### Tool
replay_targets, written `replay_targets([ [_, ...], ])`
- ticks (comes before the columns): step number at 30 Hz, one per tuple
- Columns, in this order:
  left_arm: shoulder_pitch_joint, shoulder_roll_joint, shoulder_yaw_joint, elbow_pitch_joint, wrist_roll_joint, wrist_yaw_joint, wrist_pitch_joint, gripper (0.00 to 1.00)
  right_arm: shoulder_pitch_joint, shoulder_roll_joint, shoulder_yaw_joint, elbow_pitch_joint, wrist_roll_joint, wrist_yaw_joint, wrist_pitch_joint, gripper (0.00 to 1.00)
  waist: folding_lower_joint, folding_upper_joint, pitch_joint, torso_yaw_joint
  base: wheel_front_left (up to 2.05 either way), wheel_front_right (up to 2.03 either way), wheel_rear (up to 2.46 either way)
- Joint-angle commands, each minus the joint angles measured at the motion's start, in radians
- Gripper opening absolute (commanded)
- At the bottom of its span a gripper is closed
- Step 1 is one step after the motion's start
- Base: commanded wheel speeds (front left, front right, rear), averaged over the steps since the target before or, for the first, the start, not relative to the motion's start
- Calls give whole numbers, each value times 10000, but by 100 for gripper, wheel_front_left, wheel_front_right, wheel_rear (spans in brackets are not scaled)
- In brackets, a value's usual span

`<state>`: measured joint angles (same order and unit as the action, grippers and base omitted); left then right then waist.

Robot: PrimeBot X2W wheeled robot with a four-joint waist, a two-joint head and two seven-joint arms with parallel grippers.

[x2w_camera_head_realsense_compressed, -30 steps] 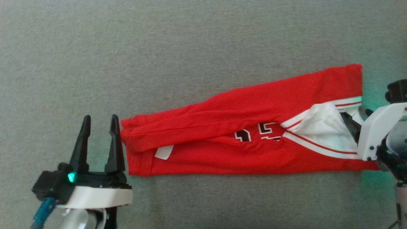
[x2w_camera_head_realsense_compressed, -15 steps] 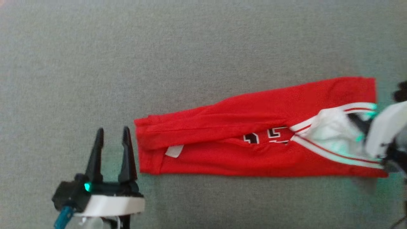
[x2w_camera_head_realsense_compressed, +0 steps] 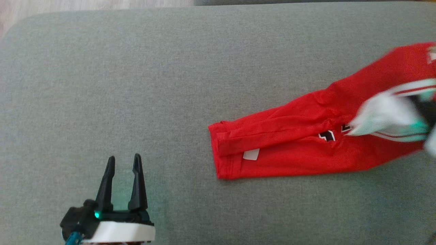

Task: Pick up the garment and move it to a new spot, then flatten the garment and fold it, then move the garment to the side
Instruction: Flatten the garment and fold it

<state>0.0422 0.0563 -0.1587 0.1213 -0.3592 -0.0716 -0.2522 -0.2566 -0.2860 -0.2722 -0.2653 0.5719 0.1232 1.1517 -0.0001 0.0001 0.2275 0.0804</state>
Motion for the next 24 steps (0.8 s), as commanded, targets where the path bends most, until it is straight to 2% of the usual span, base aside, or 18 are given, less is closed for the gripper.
replay_targets([
  [1, 45, -31, 415, -235, 88, -40, -94, 100, -114, 555, 694, -866, 220, 75, 347, 0, 1, -1, -34, -54, 0, 0, 0],
  [4, 9, -49, 442, -200, 183, -72, -95, 100, 25, 1688, 1800, -1251, 175, 75, 590, 0, 1, -1, 21, -137, 0, 0, 0],
  [7, -121, -55, 385, -118, 107, -90, -95, 100, 139, 2212, 2962, -850, -4, 75, 125, 0, 1, -1, 76, -153, 0, 0, 0],
  [10, -189, -57, 284, -70, 47, -74, -95, 100, 254, 2329, 3678, -306, -3, 75, -483, 0, 1, -1, 83, -108, 0, 0, 0],
  [16, -306, -58, 90, 114, -50, 45, -95, 100, 313, 2354, 5482, 1539, 948, 75, -2890, 0, 1, -1, 90, 161, 0, 0, 0],
  [20, -239, -59, 58, 226, -43, 95, -95, 100, -7, 2355, 6034, 2462, 1421, 75, -4004, 0, 1, -1, 50, 284, 0, 0, 0],
  [24, -168, -59, -46, 300, -67, 140, -95, 100, -383, 2356, 6402, 3145, 1782, 75, -4627, 0, 1, -1, -14, 371, 0, 0, 0],
])
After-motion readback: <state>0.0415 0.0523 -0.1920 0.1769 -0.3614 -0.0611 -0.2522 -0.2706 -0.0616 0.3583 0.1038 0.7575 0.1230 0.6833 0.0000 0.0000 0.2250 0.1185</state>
